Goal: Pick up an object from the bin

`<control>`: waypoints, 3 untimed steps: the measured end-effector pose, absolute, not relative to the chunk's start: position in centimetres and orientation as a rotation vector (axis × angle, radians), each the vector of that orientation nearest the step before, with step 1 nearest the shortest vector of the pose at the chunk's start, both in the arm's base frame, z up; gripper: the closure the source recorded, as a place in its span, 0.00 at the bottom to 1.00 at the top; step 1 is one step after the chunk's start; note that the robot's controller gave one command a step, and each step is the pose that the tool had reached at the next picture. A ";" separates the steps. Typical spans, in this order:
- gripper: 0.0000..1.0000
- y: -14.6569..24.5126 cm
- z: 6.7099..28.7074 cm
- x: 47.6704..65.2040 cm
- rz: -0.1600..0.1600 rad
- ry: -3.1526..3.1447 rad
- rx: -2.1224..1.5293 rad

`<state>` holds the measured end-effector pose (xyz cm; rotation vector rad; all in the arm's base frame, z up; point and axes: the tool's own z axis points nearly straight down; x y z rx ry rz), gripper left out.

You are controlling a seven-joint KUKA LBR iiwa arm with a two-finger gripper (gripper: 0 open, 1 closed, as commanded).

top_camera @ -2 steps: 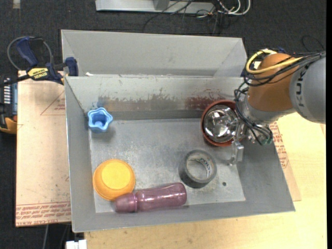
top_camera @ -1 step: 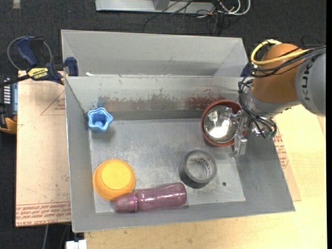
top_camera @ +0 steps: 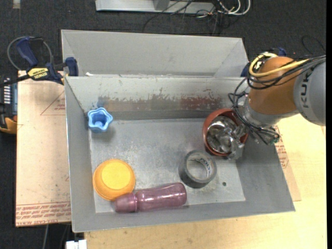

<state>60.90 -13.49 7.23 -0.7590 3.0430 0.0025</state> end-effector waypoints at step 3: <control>1.00 -13.5 7.2 60.9 0.004 3.043 -0.758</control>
Offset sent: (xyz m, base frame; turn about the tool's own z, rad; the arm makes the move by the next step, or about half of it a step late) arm 0.0000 0.0000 0.0000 0.0000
